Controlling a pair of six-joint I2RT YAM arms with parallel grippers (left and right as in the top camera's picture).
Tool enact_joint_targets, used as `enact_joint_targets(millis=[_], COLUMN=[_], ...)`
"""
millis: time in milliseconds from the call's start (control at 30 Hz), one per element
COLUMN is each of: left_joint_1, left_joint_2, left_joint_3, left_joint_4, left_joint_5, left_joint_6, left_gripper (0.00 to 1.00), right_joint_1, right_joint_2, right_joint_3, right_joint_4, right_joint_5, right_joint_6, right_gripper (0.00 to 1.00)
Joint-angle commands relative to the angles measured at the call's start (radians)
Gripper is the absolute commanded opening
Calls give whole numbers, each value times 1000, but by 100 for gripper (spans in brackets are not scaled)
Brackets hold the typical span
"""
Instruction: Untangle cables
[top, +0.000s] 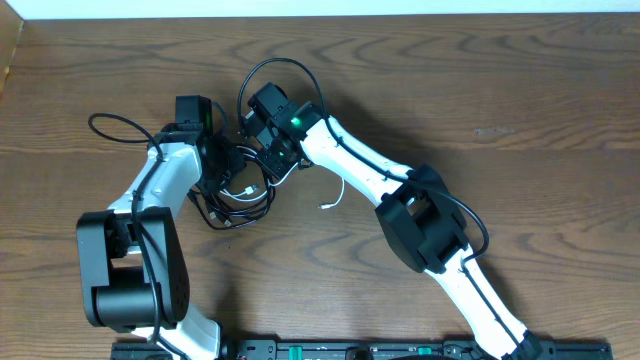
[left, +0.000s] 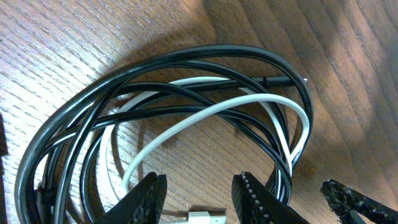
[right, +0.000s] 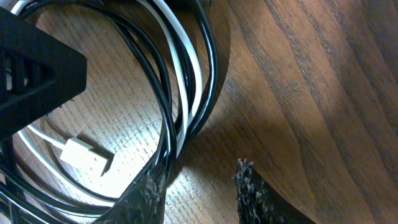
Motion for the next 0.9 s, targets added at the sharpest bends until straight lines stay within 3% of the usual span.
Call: enact_joint_targets(millis=[0,333,800,867], left_joint_1=[2,2,2,2], left_joint_2=[15,15,15,15], left_joint_3=[-3,-3,-3,-3], left_joint_4=[1,0,0,4], left_joint_5=[-3,-3,1,33], left_joint_6=[9,9,9,15], left_gripper=[39,39,40,47], right_joint_1=[11,26,18,14], right_joint_2=[-31,26,92,93], right_joint_3=[-1,-1,-1,-1], right_joint_4=[-1,-8,-35,-40], right_joint_5=[-10,40,359,469], right_joint_6=[-10,-10,61,92], right_gripper=[33,32,31,31])
